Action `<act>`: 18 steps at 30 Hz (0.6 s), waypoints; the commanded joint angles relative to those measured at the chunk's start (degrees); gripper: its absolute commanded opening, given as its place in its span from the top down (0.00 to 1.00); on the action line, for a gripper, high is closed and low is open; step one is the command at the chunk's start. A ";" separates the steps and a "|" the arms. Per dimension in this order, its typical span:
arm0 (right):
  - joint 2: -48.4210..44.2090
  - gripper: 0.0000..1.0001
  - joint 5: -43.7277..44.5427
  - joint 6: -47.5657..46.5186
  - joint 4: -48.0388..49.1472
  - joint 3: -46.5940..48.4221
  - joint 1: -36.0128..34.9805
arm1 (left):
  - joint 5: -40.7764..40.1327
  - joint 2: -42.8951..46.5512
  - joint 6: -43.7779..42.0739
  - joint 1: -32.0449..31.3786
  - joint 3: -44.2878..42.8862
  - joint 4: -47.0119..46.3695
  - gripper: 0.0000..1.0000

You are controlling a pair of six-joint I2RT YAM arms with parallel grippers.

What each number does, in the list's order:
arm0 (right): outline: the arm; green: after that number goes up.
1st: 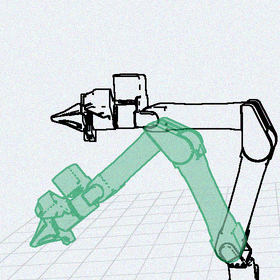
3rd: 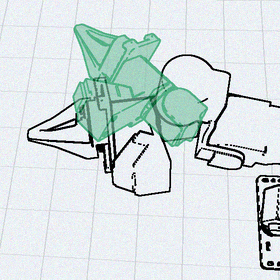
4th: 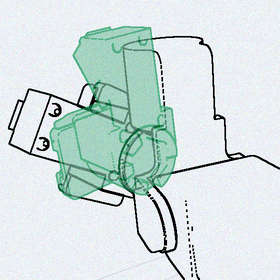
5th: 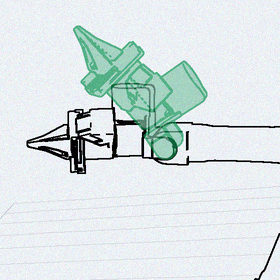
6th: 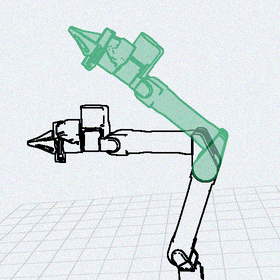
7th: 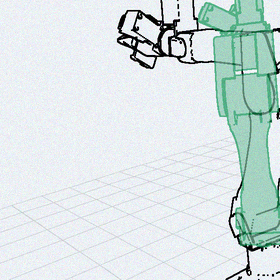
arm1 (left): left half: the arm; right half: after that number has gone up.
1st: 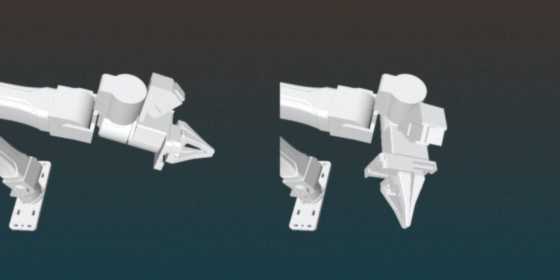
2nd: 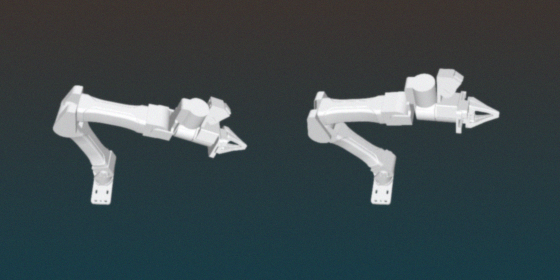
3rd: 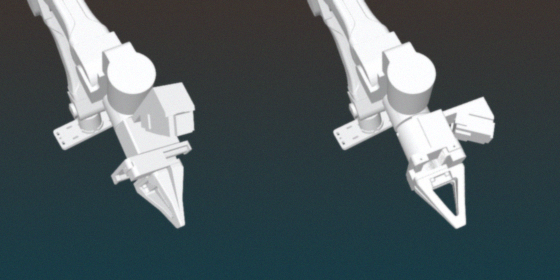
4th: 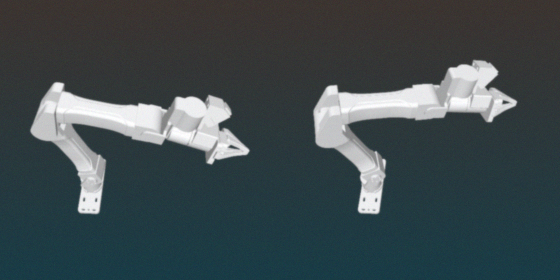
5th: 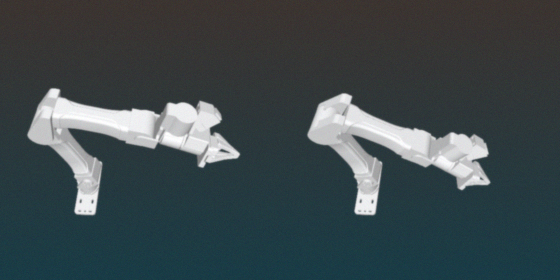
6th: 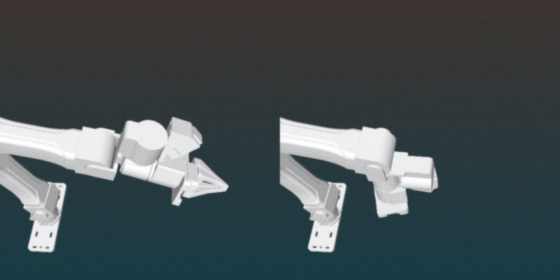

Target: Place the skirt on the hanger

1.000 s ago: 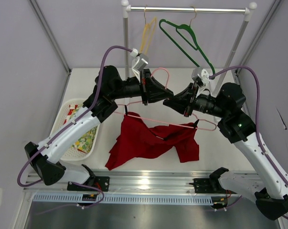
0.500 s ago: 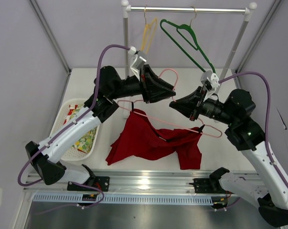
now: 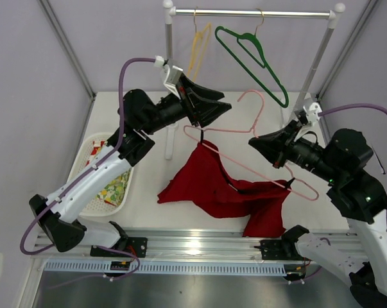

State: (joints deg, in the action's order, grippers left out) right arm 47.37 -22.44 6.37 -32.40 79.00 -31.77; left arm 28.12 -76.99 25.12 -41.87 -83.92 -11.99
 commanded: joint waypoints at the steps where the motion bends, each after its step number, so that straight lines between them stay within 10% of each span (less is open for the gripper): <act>1: -1.41 1.00 10.71 0.04 -7.13 8.44 0.04 | -9.21 3.25 -2.27 0.73 -0.72 -0.75 0.41; 18: 11.68 1.00 44.21 3.03 -37.19 32.27 -0.05 | -11.51 -0.79 -1.22 2.67 -3.62 1.97 0.42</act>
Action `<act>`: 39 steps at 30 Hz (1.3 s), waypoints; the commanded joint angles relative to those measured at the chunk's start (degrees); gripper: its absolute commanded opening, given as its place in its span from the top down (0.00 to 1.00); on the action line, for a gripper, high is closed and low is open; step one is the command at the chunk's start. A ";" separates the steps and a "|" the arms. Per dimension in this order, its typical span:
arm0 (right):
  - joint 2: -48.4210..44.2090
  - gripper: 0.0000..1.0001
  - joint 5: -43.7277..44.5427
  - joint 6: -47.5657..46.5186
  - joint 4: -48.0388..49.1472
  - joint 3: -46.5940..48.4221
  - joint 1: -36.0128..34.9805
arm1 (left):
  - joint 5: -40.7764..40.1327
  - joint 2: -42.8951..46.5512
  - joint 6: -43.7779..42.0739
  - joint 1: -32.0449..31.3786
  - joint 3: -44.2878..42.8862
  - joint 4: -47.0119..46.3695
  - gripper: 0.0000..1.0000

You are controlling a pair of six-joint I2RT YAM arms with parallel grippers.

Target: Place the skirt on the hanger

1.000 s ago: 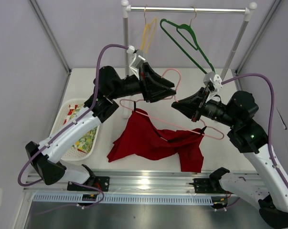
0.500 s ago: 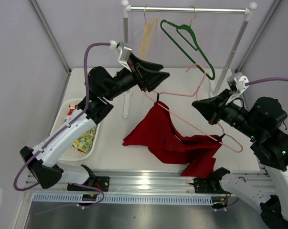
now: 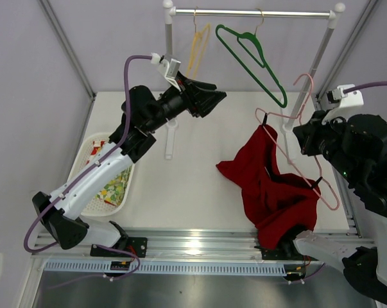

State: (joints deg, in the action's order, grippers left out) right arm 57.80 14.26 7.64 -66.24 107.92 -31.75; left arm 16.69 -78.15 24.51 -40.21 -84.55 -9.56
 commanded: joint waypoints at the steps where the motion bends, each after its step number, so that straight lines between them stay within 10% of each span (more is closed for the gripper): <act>1: 1.52 1.00 8.49 2.03 -3.81 3.09 0.02 | -0.08 0.37 -0.69 1.01 -2.99 -0.20 0.42; 24: -4.09 1.00 17.47 0.01 9.79 -12.19 7.49 | 1.07 0.98 -0.96 1.97 -1.67 -0.46 0.43; 39: 0.64 1.00 -10.55 -3.16 40.30 -18.27 28.57 | 1.24 4.58 -2.10 2.85 1.23 0.33 0.43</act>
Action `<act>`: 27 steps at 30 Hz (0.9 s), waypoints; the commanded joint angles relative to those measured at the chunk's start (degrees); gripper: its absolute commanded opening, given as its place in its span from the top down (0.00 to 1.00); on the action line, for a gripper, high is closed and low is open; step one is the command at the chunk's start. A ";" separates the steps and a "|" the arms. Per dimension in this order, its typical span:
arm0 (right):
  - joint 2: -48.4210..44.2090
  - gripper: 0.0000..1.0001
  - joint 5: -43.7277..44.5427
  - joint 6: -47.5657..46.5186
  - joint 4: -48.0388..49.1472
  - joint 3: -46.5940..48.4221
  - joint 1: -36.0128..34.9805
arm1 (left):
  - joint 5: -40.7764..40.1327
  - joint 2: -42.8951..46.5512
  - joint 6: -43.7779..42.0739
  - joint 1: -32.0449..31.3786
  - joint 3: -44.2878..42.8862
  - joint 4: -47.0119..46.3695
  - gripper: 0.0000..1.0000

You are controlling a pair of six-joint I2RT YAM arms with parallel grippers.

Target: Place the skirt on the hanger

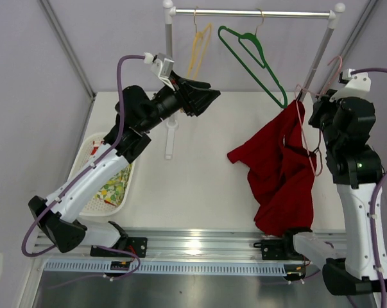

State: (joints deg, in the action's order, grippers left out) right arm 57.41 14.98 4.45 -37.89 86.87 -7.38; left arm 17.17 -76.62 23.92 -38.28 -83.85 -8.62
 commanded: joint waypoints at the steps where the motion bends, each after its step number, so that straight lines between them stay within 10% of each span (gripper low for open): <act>1: 2.43 1.00 -14.77 0.21 13.70 3.04 6.74 | 0.76 3.58 -1.51 1.10 1.06 -0.52 0.43; 9: 10.00 1.00 -36.68 11.45 26.36 7.34 23.98 | 1.20 5.43 -2.39 1.63 0.71 1.67 0.43; 27: 29.59 1.00 -36.09 9.36 24.36 33.43 20.57 | 0.50 11.76 -4.23 1.63 3.70 5.10 0.43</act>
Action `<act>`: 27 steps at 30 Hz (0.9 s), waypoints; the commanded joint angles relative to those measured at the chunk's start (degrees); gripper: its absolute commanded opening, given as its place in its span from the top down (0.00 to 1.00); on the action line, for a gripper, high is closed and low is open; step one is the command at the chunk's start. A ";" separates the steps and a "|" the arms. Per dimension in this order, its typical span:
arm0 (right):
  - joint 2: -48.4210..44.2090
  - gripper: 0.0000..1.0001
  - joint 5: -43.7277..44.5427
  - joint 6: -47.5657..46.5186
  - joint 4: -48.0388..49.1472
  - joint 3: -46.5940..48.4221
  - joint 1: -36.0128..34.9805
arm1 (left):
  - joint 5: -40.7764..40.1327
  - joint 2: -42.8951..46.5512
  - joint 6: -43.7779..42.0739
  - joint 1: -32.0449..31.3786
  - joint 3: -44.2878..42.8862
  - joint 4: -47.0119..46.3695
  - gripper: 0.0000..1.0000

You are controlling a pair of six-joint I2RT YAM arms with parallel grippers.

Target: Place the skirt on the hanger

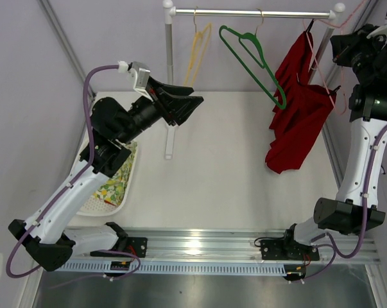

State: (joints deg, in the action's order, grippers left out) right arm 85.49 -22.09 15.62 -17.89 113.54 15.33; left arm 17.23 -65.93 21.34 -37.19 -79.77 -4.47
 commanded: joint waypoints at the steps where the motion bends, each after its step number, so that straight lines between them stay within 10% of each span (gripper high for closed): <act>1: 2.30 1.00 1.43 -2.60 3.22 7.57 -3.63 | 0.34 1.24 -1.83 0.54 -0.30 1.22 0.43; 27: 6.27 1.00 12.33 -6.83 4.18 -2.88 -9.36 | -1.77 3.62 -4.20 0.54 -0.04 6.05 0.43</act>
State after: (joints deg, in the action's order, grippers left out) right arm 93.65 -10.50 9.08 -19.44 110.87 5.85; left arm 16.38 -63.61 18.72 -37.19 -79.77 1.32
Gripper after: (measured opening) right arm 0.041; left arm 0.570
